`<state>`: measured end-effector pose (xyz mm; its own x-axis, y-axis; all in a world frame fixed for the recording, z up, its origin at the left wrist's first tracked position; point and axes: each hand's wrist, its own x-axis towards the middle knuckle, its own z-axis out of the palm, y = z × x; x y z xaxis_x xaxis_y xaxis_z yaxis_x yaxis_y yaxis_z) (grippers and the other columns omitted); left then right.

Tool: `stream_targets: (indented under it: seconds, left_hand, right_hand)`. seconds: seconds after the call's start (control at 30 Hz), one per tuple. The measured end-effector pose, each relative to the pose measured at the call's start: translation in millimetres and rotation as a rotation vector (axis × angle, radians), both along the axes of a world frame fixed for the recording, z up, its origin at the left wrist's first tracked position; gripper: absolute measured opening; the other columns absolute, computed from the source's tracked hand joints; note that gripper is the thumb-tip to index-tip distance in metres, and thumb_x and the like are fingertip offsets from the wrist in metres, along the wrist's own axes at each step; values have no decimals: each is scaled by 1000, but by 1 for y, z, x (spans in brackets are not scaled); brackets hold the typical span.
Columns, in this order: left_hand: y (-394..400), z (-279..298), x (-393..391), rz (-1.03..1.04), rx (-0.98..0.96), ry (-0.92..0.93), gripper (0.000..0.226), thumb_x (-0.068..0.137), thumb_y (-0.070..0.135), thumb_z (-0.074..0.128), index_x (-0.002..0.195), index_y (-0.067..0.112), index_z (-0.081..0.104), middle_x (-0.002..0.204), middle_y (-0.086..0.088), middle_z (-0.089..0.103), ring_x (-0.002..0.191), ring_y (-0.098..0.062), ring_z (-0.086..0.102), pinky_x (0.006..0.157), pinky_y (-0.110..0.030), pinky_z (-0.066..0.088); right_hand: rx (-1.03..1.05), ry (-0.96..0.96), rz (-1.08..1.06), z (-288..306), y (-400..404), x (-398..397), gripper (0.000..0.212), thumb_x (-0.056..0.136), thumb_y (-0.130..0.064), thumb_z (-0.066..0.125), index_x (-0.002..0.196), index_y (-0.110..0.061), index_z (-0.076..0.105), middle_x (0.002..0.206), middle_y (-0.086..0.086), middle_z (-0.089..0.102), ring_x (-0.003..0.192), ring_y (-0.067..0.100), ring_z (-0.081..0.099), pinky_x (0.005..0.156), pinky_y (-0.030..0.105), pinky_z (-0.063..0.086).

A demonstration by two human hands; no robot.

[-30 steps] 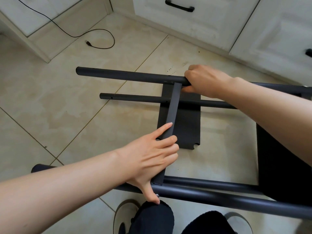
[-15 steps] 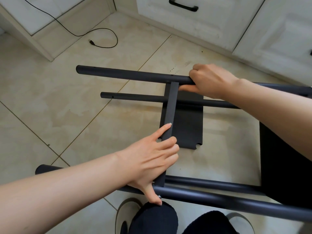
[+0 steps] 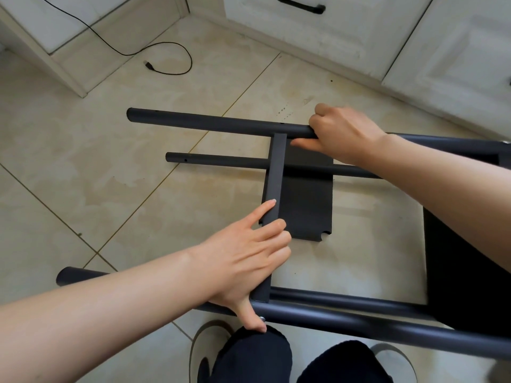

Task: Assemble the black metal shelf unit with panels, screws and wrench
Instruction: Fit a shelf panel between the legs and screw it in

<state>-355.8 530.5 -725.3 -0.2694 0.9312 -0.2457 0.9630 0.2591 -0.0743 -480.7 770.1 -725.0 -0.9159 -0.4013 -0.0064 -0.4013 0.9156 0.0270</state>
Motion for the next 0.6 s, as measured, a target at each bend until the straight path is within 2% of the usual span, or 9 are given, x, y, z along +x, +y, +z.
stream_targets:
  seconds: [0.07, 0.1, 0.17, 0.23, 0.33, 0.4, 0.5, 0.6]
  left_hand:
    - [-3, 1, -3, 44, -43, -10, 100, 66, 98, 41, 99, 5, 54, 108, -10, 51, 135, -37, 40, 122, -63, 11]
    - [-5, 3, -4, 73, -56, -35, 104, 68, 97, 40, 112, 5, 57, 123, -11, 52, 147, -36, 28, 123, -61, 6]
    - [-10, 4, -6, 150, -36, -120, 111, 72, 96, 38, 140, 9, 48, 153, -10, 37, 156, -28, -7, 123, -55, -10]
    - [-14, 2, -4, 210, -6, -192, 115, 74, 95, 37, 157, 16, 28, 168, -4, 13, 152, -19, -27, 121, -50, -19]
    - [-17, 0, -2, 251, 4, -257, 116, 75, 94, 37, 162, 24, 7, 169, 3, -9, 149, -12, -32, 119, -46, -21]
    - [-18, 0, -1, 265, 19, -282, 118, 74, 94, 39, 162, 25, 2, 169, 6, -14, 149, -10, -31, 120, -44, -20]
    - [-19, -1, 2, 277, 50, -317, 118, 75, 92, 42, 162, 26, 0, 169, 9, -13, 150, -9, -28, 121, -41, -18]
    - [-20, -2, 5, 301, 81, -350, 116, 77, 88, 47, 162, 27, -4, 168, 12, -15, 151, -10, -25, 125, -42, -10]
  right_hand:
    - [-26, 34, 10, 0, 0, 2, 58, 97, -52, 44, 91, 4, 60, 88, 13, 41, 72, 26, 39, 62, 40, 36]
    - [-61, 54, 3, 1, 0, 4, 56, 99, -49, 45, 98, 5, 60, 93, 16, 45, 77, 28, 42, 66, 43, 41]
    - [-167, 102, -19, 5, -1, 11, 47, 103, -36, 43, 110, 8, 58, 102, 21, 49, 87, 35, 50, 76, 47, 46]
    - [-304, 116, -39, 8, -7, 24, 36, 104, -18, 40, 121, 10, 55, 103, 23, 50, 86, 37, 53, 77, 47, 45]
    - [-452, 2, -86, 5, -15, 58, 38, 102, -8, 39, 137, 3, 48, 106, 12, 47, 87, 24, 50, 80, 37, 45]
    - [-536, -84, -122, 0, -18, 84, 39, 101, -6, 41, 138, -3, 52, 104, 5, 48, 89, 17, 48, 82, 29, 41]
    - [-653, -283, -220, -8, -20, 115, 33, 99, -3, 45, 124, -9, 66, 93, -1, 64, 85, 14, 62, 80, 19, 43]
    - [-804, -681, -327, -18, -21, 137, 24, 98, -5, 50, 109, -12, 71, 83, -7, 74, 76, 2, 70, 69, 15, 48]
